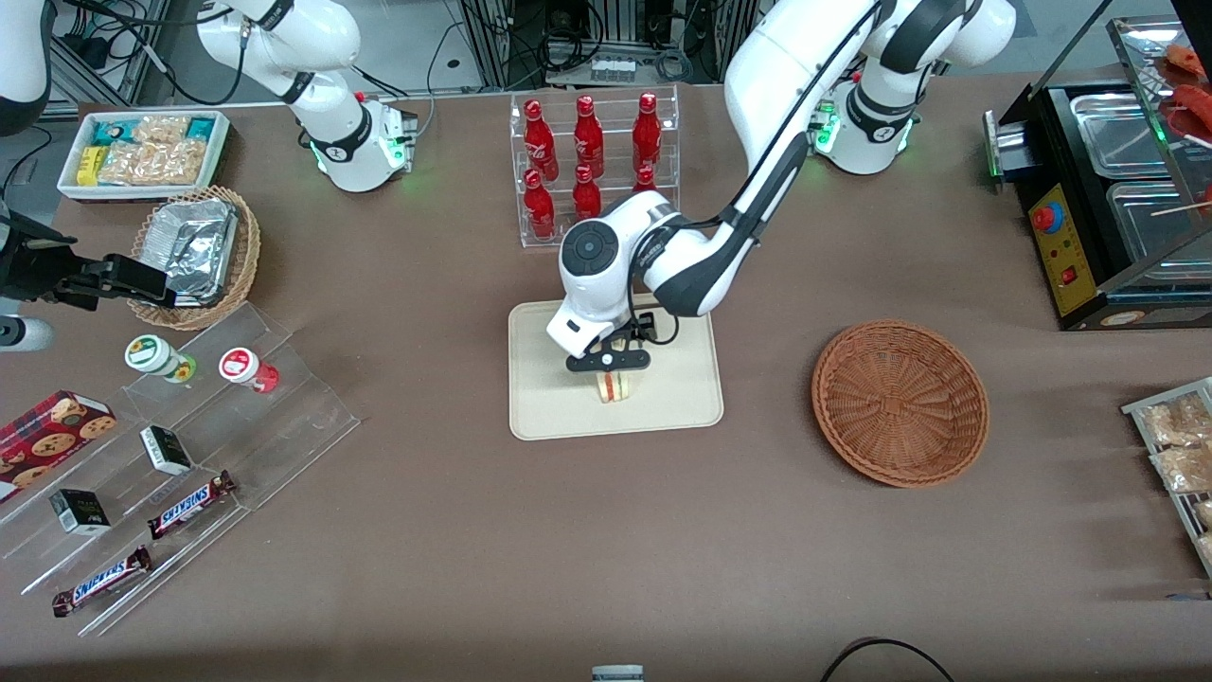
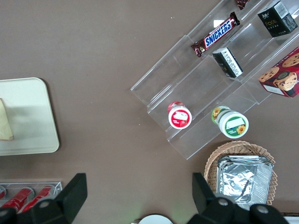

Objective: Place sandwich from basket to tray

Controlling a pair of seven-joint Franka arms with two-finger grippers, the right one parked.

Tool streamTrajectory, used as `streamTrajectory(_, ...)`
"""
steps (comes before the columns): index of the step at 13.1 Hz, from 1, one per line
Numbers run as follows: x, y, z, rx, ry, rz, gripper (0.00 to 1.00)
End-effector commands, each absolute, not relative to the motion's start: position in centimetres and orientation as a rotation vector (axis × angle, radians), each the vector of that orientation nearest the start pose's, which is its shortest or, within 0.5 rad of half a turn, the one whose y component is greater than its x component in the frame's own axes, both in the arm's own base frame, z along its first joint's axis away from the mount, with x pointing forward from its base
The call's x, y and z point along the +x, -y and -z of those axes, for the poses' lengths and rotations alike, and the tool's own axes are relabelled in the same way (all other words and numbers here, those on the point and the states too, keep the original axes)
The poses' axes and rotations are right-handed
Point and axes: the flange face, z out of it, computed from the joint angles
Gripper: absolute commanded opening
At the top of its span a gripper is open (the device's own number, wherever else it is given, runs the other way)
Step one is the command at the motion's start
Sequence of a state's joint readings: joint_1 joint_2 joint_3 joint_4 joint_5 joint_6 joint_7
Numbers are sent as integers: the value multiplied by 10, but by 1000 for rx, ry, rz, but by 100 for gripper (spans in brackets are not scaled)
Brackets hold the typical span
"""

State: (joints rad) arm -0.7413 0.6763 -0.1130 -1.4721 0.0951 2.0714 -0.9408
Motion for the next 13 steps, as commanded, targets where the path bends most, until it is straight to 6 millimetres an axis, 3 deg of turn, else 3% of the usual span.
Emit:
streamTrajectory(1,491,491,-351,-3044,183,-12,100)
streamTrajectory(3,498,467,-395,-3034,246,0,100)
streamTrajectory(6,511,416,-457,-3002,321,0,100)
streamTrajectory(9,531,344,-508,-3014,281,-61,100)
streamTrajectory(12,546,266,-548,-3066,189,-143,100)
streamTrajectory(13,547,248,-557,-3072,154,-154,100)
